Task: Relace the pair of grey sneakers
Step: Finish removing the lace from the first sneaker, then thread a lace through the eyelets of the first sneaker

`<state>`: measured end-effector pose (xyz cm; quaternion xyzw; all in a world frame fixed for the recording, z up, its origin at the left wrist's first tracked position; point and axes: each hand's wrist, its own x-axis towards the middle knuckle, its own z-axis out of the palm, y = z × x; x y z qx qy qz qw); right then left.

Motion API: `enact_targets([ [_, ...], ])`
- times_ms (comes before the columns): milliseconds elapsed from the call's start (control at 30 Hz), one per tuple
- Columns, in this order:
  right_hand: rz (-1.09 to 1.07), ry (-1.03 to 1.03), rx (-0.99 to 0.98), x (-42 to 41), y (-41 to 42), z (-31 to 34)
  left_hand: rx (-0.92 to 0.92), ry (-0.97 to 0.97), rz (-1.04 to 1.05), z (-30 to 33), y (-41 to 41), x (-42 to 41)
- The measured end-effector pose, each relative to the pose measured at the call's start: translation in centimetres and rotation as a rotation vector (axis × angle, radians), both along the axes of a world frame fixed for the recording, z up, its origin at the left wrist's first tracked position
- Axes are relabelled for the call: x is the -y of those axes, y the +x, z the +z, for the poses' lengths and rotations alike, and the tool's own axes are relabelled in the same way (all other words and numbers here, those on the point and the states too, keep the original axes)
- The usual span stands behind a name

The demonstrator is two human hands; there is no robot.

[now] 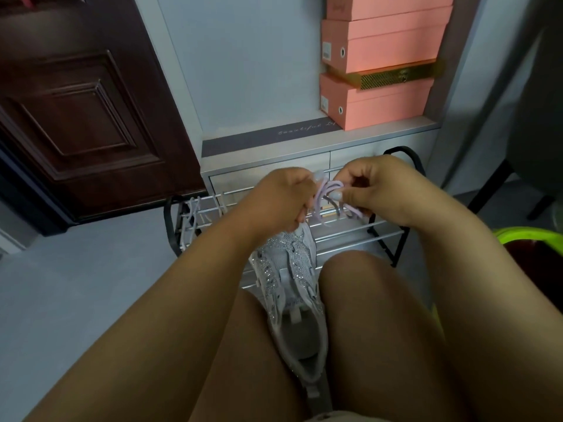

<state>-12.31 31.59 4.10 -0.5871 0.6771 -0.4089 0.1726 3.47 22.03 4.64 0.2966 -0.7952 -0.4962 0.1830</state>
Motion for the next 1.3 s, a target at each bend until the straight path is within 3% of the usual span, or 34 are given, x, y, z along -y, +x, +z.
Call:
enact_targets([
  [100,0.065,-0.028,0.226,0.0,-0.3,-0.6,0.041,-0.008,-0.074,-0.3,0.0,-0.4],
  [267,0.228,0.029,0.318,-0.5,-1.0,-1.4,0.09,-0.069,-0.17,-0.3,0.2,-0.6],
  [533,0.072,0.019,0.434,-2.8,-3.3,-4.1,0.075,-0.096,-0.1,-0.9,-2.5,-2.5],
  [700,-0.228,-0.117,0.631,-5.8,-7.5,-6.1,-0.026,0.059,-0.113,-2.3,-5.0,-3.3],
  [900,-0.801,-0.243,0.418,-12.3,-13.3,-9.7,-0.075,0.12,-0.137,-4.7,-7.4,-4.3],
  [1067,-1.23,-0.163,0.246,-17.0,-17.1,-11.7,-0.075,0.159,-0.165,-5.8,-8.6,-5.1],
  [1200,-1.3,-0.065,0.294,-17.9,-18.8,-13.1,-0.065,0.139,-0.168,-6.1,-9.0,-5.1],
  [1300,-1.243,-0.108,0.439,-16.7,-18.2,-13.2,-0.073,0.173,-0.157,-6.0,-8.7,-5.0],
])
